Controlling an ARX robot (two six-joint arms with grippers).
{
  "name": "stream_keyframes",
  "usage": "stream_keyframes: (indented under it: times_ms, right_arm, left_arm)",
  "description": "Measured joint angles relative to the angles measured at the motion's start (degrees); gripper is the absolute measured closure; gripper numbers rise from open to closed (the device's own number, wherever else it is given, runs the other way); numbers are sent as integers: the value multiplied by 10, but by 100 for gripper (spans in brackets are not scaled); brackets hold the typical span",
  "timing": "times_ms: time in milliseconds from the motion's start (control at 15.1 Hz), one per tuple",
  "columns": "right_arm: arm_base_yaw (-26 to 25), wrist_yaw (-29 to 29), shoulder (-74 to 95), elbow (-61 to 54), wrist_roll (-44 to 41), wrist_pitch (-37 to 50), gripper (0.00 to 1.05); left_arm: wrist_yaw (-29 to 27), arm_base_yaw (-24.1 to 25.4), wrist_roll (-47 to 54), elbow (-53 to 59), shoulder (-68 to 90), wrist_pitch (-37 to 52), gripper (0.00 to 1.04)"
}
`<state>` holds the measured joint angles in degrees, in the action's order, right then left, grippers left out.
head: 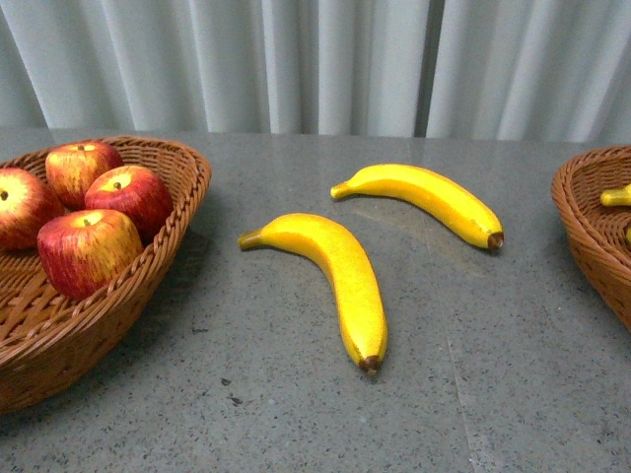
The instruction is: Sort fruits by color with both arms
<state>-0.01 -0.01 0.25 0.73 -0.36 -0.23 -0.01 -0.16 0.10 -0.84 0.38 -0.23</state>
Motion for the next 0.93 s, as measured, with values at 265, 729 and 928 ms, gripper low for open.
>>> stream_keyframes:
  times_ms: [265,729,928]
  right_arm:
    - [0,0,0,0,0,0,6]
    - [0,0,0,0,0,0,6]
    - [-1,-11,5,1,24,-3,6]
  left_arm:
    - [0,0,0,0,0,0,45]
    - [0,0,0,0,0,0,7]
    - [0,0,0,0,0,0,7]
